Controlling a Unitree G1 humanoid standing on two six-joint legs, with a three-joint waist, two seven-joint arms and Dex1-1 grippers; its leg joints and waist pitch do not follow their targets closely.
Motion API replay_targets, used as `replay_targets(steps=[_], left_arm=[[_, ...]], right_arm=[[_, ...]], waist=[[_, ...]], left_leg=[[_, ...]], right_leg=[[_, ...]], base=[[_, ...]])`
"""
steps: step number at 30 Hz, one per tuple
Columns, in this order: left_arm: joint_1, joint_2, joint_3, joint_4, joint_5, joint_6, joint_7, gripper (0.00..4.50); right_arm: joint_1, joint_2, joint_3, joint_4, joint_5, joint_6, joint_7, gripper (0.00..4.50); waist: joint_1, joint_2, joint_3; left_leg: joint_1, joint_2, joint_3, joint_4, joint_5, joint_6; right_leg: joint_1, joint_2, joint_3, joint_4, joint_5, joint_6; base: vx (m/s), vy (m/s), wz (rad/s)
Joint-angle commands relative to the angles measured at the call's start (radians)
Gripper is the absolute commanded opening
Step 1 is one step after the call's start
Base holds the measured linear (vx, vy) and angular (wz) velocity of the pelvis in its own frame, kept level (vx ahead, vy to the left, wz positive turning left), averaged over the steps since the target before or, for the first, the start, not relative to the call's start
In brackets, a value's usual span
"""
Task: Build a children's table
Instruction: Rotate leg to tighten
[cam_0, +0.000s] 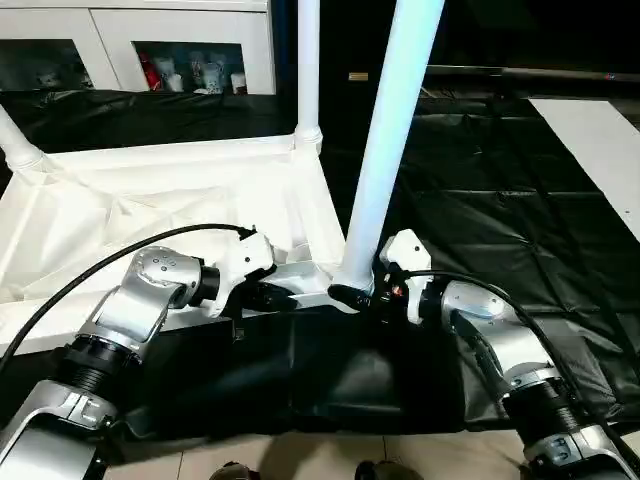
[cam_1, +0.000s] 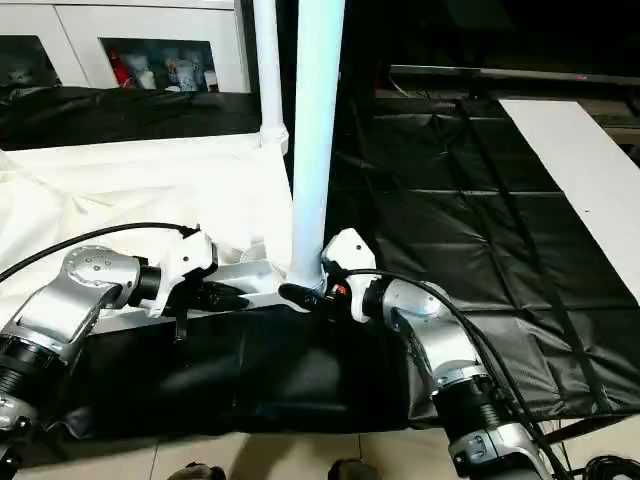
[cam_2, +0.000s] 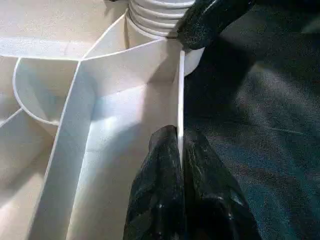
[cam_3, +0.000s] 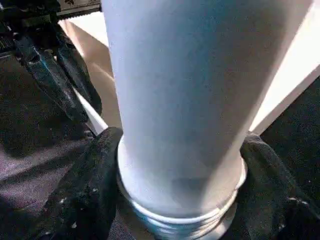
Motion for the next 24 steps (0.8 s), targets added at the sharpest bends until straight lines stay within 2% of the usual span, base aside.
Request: replay_targets(steps=[1, 6, 9, 10, 12, 13, 14, 15, 16, 21, 22, 24], left_arm=[[0.036, -0.014, -0.009, 0.015, -0.010, 0.010, -0.010, 0.00], [0.038, -0.020, 0.009, 0.023, -0.005, 0.022, 0.033, 0.00], [0.033, -0.040, 0.018, 0.039, 0.002, 0.032, 0.076, 0.00], [0.028, -0.055, 0.020, 0.048, 0.007, 0.040, 0.102, 0.00], [0.026, -0.062, 0.021, 0.051, 0.010, 0.044, 0.113, 0.00], [0.012, -0.091, 0.024, 0.069, 0.021, 0.053, 0.160, 0.00], [0.012, -0.091, 0.024, 0.069, 0.021, 0.053, 0.160, 0.00], [0.012, -0.091, 0.024, 0.069, 0.021, 0.053, 0.160, 0.00], [-0.010, -0.128, 0.023, 0.092, 0.036, 0.073, 0.219, 0.00], [-0.091, -0.251, 0.034, 0.181, 0.088, 0.122, 0.422, 0.00], [-0.120, -0.305, 0.032, 0.215, 0.105, 0.143, 0.494, 0.00], [-0.131, -0.331, 0.028, 0.229, 0.115, 0.152, 0.525, 0.00]], right_arm=[[-0.010, -0.006, -0.025, 0.022, 0.001, 0.000, -0.018, 2.76], [0.000, 0.013, -0.048, 0.029, 0.008, 0.001, -0.065, 2.74], [0.000, 0.045, -0.080, 0.057, -0.002, -0.010, -0.164, 2.74], [-0.004, 0.074, -0.106, 0.078, -0.003, -0.010, -0.237, 2.74], [-0.005, 0.088, -0.118, 0.086, -0.003, -0.009, -0.271, 2.74], [-0.018, 0.131, -0.146, 0.127, -0.011, -0.020, -0.378, 2.74], [-0.018, 0.131, -0.146, 0.127, -0.011, -0.020, -0.378, 2.74], [-0.018, 0.131, -0.146, 0.127, -0.011, -0.020, -0.378, 2.74], [-0.040, 0.171, -0.162, 0.184, -0.028, -0.035, -0.485, 2.74], [-0.112, 0.277, -0.165, 0.307, -0.078, -0.071, -0.712, 2.73], [-0.137, 0.325, -0.166, 0.340, -0.079, -0.081, -0.764, 2.73], [-0.145, 0.349, -0.165, 0.354, -0.080, -0.085, -0.782, 2.73]], waist=[[-0.001, -0.001, -0.053], [-0.003, -0.001, -0.046], [-0.005, -0.001, -0.042], [-0.007, -0.002, -0.038], [-0.009, -0.002, -0.038], [-0.009, 0.001, -0.035], [-0.011, 0.001, -0.035], [-0.010, 0.000, -0.037], [-0.013, 0.002, -0.028], [-0.016, 0.000, -0.024], [-0.016, 0.001, -0.023], [-0.014, -0.001, -0.023]], left_leg=[[0.004, 0.008, 0.005, -0.078, -0.238, 0.014], [0.004, 0.008, 0.005, -0.081, -0.251, 0.014], [0.004, 0.008, 0.005, -0.085, -0.258, 0.011], [0.004, 0.008, 0.005, -0.088, -0.252, 0.005], [0.003, 0.005, 0.005, -0.088, -0.245, 0.001], [0.003, 0.006, 0.005, -0.090, -0.244, 0.000], [0.004, 0.005, 0.006, -0.089, -0.246, -0.005], [0.004, 0.005, 0.005, -0.090, -0.238, -0.005], [0.002, 0.006, 0.007, -0.092, -0.244, -0.006], [0.008, 0.003, 0.005, -0.094, -0.274, -0.023], [0.010, 0.005, 0.007, -0.094, -0.275, -0.021], [0.009, 0.002, 0.009, -0.093, -0.272, -0.016]], right_leg=[[0.052, -0.049, 0.031, -0.085, -0.274, -0.182], [0.047, -0.048, 0.033, -0.089, -0.299, -0.172], [0.044, -0.049, 0.033, -0.094, -0.331, -0.160], [0.042, -0.049, 0.034, -0.096, -0.331, -0.156], [0.044, -0.047, 0.033, -0.096, -0.322, -0.153], [0.042, -0.048, 0.033, -0.096, -0.317, -0.154], [0.040, -0.047, 0.034, -0.098, -0.313, -0.156], [0.044, -0.046, 0.033, -0.095, -0.296, -0.155], [0.037, -0.045, 0.034, -0.097, -0.279, -0.158], [0.035, -0.046, 0.034, -0.102, -0.329, -0.139], [0.031, -0.042, 0.034, -0.101, -0.296, -0.140], [0.034, -0.042, 0.034, -0.100, -0.278, -0.136]], base=[[0.000, 0.000, 0.00], [0.000, 0.000, 0.00], [0.000, 0.000, 0.00], [0.000, 0.000, 0.00], [0.000, 0.000, 0.00], [0.000, 0.000, 0.00], [0.000, 0.000, 0.00], [0.000, 0.000, 0.00], [0.000, 0.000, 0.00], [0.000, 0.000, 0.00], [0.000, 0.000, 0.00], [0.000, 0.000, 0.00]])
